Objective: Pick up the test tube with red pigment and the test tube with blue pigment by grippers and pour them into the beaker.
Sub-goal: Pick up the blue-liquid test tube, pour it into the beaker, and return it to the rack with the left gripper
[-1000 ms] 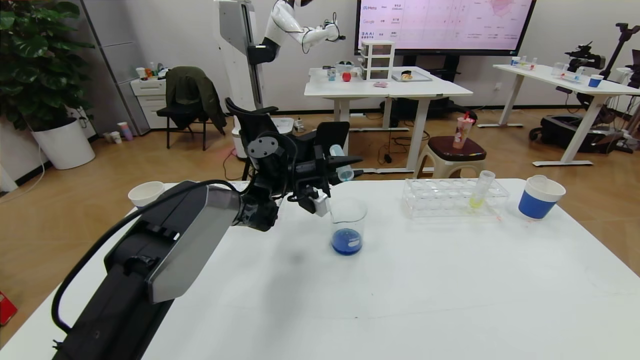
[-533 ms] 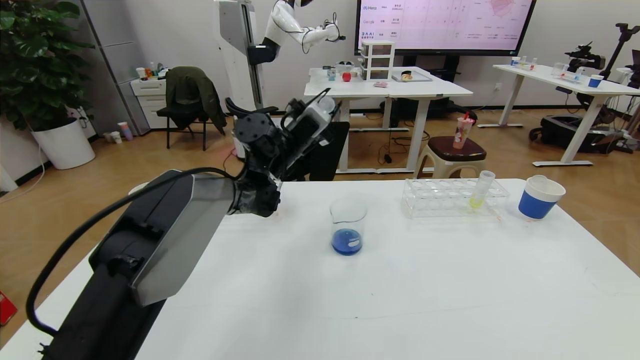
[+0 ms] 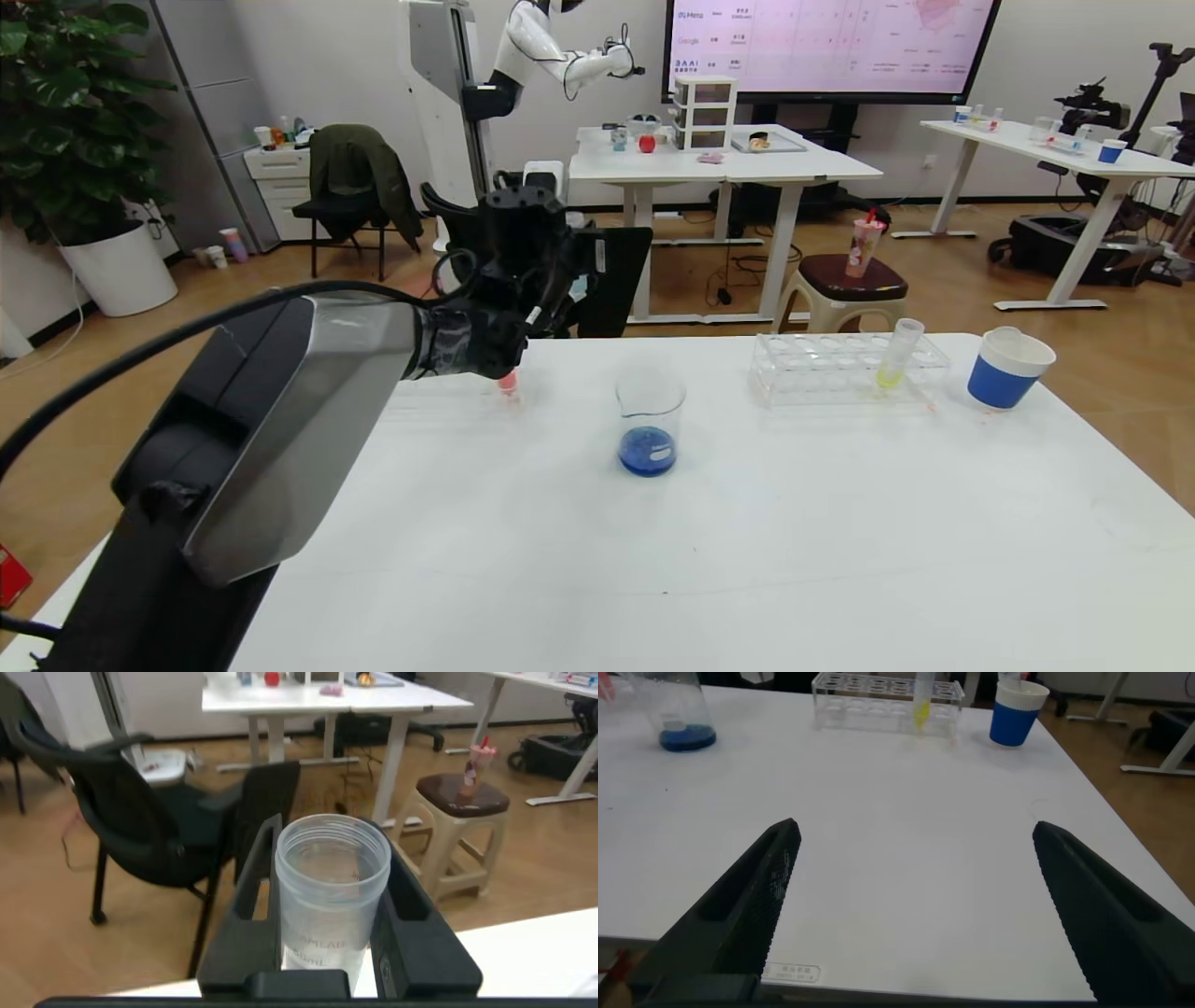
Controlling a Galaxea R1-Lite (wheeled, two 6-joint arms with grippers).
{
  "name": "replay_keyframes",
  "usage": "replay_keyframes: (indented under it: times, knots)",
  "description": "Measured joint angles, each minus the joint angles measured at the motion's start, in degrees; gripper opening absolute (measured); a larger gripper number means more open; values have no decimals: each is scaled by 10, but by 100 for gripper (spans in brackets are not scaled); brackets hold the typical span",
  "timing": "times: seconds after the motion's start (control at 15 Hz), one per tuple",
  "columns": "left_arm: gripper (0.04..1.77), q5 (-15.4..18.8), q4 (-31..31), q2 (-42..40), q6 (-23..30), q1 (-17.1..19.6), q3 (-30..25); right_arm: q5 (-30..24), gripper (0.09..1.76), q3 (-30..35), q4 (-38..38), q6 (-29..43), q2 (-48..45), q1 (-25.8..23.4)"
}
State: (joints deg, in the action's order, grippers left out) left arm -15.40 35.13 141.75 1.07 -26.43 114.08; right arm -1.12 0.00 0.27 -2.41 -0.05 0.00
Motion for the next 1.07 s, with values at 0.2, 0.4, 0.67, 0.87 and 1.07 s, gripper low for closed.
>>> replay_keyframes:
  times: [0.2, 0.4, 0.67, 0.87, 1.07]
  knots:
    - [53, -5, -18, -18, 28, 6, 0, 0, 174, 0, 0, 0, 0, 0]
    - [53, -3, 22, -24, 15, 17, -7, 0, 174, 0, 0, 0, 0, 0]
    - [53, -19, 15, -42, -9, 70, -24, 0, 173, 0, 0, 0, 0, 0]
    - [53, -21, -8, -81, -5, 144, -85, 0, 174, 0, 0, 0, 0, 0]
    - [53, -19, -8, -118, 3, 216, -165, 0, 174, 0, 0, 0, 0, 0]
